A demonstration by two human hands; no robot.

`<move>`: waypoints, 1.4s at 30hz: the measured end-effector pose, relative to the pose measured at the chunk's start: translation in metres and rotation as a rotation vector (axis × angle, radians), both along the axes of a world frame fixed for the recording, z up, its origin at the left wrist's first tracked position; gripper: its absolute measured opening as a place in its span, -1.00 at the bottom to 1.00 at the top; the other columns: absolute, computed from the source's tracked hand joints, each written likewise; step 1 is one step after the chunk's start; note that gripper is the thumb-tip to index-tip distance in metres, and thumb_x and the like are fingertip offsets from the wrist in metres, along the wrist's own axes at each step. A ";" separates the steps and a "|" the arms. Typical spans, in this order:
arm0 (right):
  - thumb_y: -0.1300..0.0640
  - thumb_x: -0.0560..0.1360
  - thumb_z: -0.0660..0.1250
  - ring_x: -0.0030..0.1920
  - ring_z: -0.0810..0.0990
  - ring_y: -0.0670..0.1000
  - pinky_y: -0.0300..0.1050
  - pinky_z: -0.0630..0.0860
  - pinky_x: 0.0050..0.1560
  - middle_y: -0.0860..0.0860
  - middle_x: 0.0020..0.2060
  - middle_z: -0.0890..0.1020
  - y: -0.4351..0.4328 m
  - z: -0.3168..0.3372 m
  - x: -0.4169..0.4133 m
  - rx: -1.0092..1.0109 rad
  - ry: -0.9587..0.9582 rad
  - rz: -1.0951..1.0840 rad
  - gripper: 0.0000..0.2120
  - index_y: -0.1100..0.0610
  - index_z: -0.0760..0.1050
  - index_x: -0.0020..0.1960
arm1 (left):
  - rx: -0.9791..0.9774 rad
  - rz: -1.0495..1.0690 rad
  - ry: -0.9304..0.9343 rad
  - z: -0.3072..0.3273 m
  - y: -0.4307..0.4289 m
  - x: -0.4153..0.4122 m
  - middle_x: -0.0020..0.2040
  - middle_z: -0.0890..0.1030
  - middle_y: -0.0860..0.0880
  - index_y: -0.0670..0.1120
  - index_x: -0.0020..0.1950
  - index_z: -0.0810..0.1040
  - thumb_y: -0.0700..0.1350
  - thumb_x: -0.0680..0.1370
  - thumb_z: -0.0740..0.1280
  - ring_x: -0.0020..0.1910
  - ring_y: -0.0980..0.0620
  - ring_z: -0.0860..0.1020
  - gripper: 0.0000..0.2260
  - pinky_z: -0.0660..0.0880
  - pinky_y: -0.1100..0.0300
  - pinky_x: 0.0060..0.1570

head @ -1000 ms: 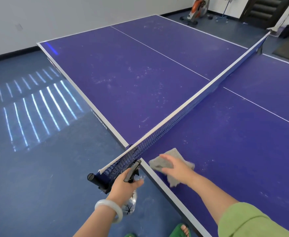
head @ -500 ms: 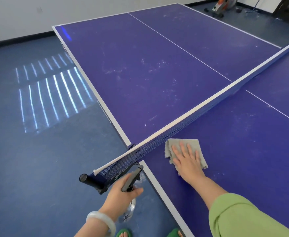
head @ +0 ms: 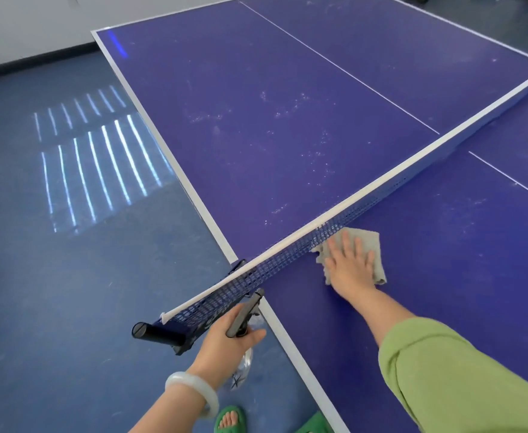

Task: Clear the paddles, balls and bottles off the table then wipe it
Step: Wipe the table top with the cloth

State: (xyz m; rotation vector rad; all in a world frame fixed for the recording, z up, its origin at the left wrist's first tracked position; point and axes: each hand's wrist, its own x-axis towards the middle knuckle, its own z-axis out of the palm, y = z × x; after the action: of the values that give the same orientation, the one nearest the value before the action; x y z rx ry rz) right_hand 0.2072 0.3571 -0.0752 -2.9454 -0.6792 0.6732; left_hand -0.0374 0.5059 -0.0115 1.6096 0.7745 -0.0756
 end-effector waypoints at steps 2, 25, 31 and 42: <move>-0.06 0.67 -0.17 0.54 -0.34 0.14 0.24 -0.31 0.50 0.02 0.55 -0.33 0.008 0.003 -0.011 0.041 0.007 -0.116 -0.48 -0.07 -0.23 0.59 | 0.000 0.023 -0.036 0.004 -0.001 0.003 -0.28 0.58 0.28 0.05 0.12 0.59 -0.27 0.50 0.44 -0.28 0.31 0.50 -0.71 0.42 0.49 -0.17; -0.26 0.55 -0.45 0.56 -0.27 0.01 0.04 -0.33 0.49 -0.13 0.57 -0.17 -0.081 -0.001 -0.112 0.132 0.021 0.265 -0.37 -0.14 -0.16 0.58 | -0.011 -0.104 -0.328 0.022 -0.025 0.099 -0.23 0.53 0.05 0.04 0.26 0.55 -0.12 0.54 0.42 -0.28 0.15 0.47 -0.70 0.46 0.37 -0.12; 0.00 0.69 -0.14 0.54 -0.32 -0.09 0.01 -0.33 0.53 -0.20 0.54 -0.23 -0.117 0.012 -0.084 0.120 -0.004 -0.043 -0.47 -0.07 -0.32 0.56 | 0.047 -0.151 -0.311 0.004 -0.030 0.126 -0.05 0.55 -0.10 -0.05 0.20 0.55 -0.10 0.55 0.41 -0.33 0.17 0.49 -0.77 0.41 0.42 -0.20; -0.27 0.58 -0.38 0.37 0.41 0.17 0.18 0.31 0.34 0.06 0.41 0.42 -0.091 0.006 -0.066 -0.036 -0.186 -0.150 -0.25 0.00 0.44 0.37 | 0.090 -0.298 -0.210 0.004 -0.021 0.119 -0.13 0.60 0.03 0.09 0.22 0.50 -0.02 0.50 0.47 -0.23 0.16 0.55 -0.68 0.48 0.31 -0.05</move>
State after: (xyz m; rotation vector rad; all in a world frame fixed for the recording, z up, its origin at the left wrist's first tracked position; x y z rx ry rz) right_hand 0.1413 0.2662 -0.0693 -3.0796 -0.4545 0.4068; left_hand 0.0811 0.4852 -0.0076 1.7769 0.3783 -0.0847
